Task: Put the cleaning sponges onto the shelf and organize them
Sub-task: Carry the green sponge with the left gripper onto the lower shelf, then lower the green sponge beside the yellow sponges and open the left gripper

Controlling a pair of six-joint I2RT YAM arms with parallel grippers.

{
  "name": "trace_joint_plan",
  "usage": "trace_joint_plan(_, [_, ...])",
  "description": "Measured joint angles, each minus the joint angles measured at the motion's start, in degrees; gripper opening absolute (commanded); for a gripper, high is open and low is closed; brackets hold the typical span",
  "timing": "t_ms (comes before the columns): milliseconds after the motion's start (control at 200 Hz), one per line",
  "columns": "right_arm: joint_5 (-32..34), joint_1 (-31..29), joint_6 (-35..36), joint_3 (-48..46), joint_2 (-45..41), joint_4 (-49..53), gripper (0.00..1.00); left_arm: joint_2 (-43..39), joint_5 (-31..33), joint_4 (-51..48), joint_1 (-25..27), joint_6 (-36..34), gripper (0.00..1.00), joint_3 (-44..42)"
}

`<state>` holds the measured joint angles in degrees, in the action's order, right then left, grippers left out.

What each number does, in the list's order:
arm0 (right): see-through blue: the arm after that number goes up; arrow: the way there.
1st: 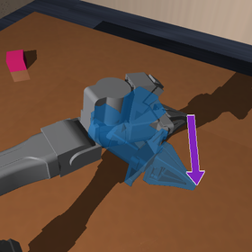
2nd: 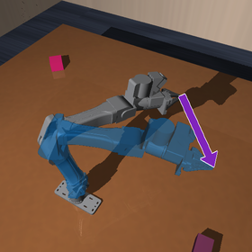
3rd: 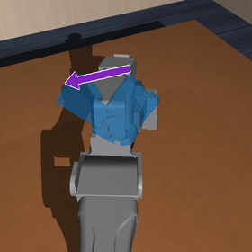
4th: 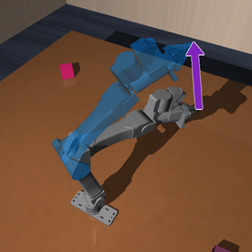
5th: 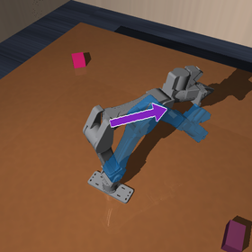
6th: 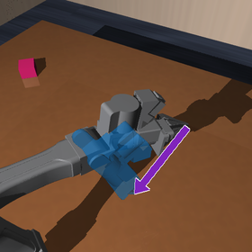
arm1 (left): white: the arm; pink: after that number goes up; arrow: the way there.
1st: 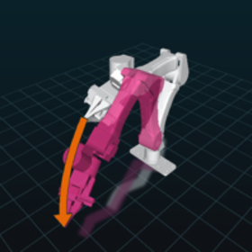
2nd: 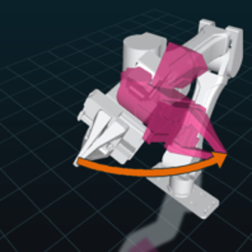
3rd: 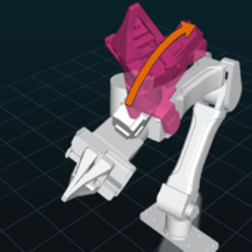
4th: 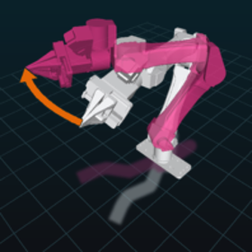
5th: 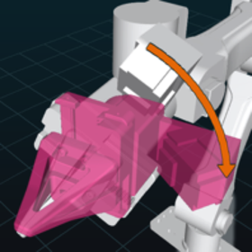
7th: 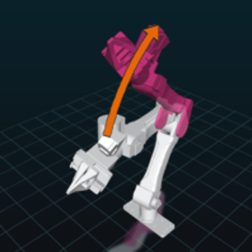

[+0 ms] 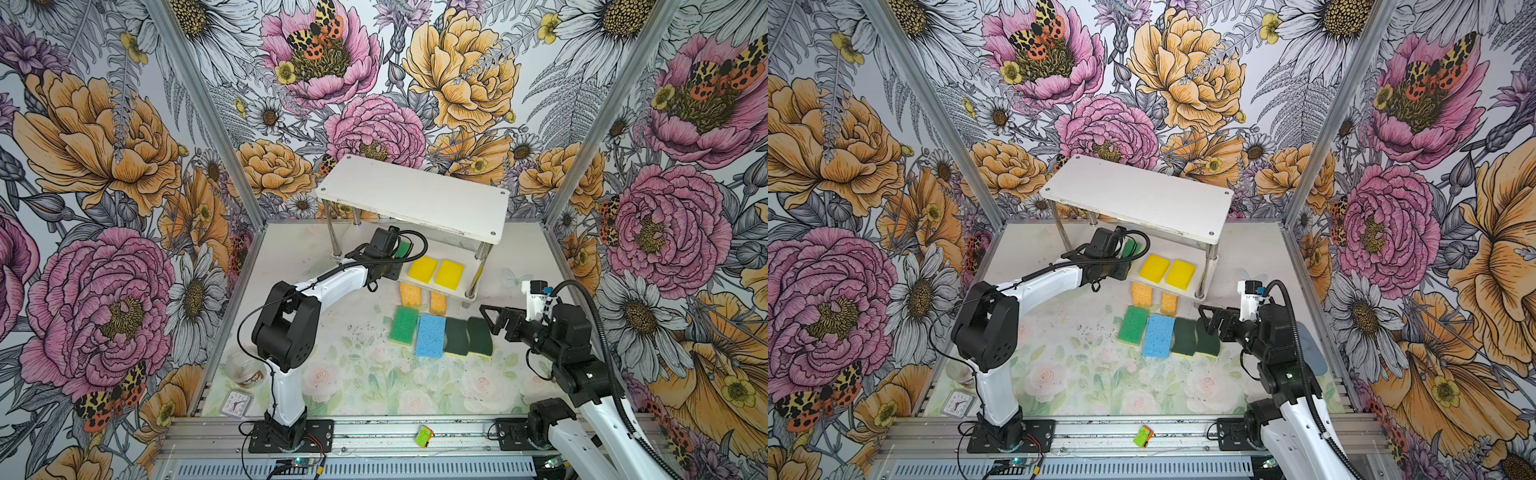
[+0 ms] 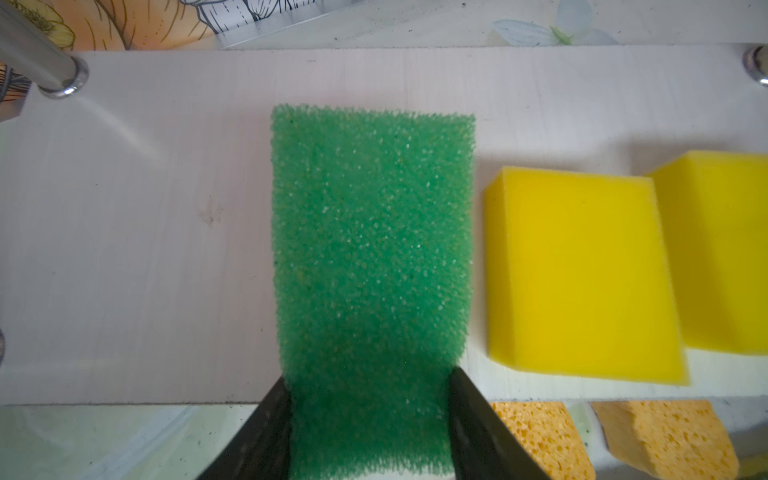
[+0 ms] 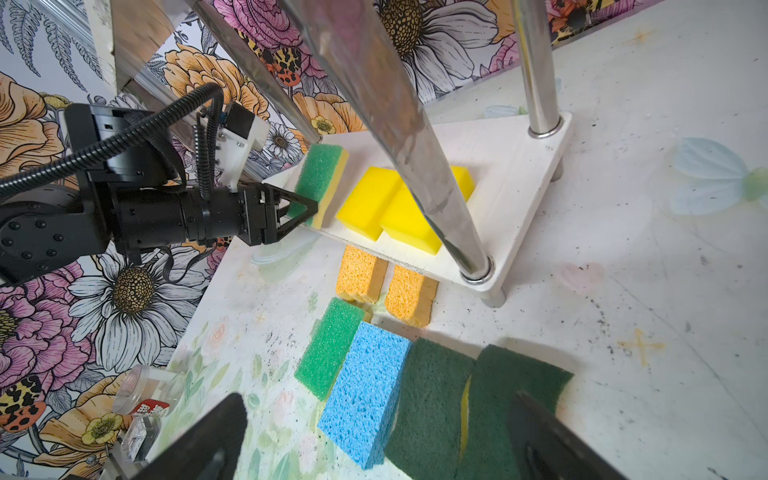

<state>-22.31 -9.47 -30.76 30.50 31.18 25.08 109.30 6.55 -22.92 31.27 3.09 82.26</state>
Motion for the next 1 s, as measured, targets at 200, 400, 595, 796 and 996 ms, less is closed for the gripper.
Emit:
trace_joint_plan(200, [0.00, 0.00, -0.24, 0.00, -0.11, -0.02, 1.00, 1.05, -0.07, 0.00, 0.11, 0.35, 0.57, 1.09])
trace_joint_plan(400, [0.00, 0.00, -0.33, 0.00, -0.42, -0.02, 1.00, 1.09, -0.22, 0.07, 0.33, 0.61, 0.57, 2.58])
trace_joint_plan(595, [0.00, 0.00, -0.33, 0.00, -0.42, 0.00, 1.00, 1.20, -0.26, 0.04, 0.35, 1.03, 0.58, 2.95])
trace_joint_plan(796, [0.00, 0.00, -0.33, 0.00, -0.42, 0.00, 1.00, 2.38, -0.59, 0.02, 0.33, 1.03, 0.58, 2.95])
trace_joint_plan(996, [0.00, 0.00, -0.33, 0.00, -0.42, 0.00, 1.00, 2.71, -0.63, 0.04, 0.33, 1.05, 0.60, 2.95])
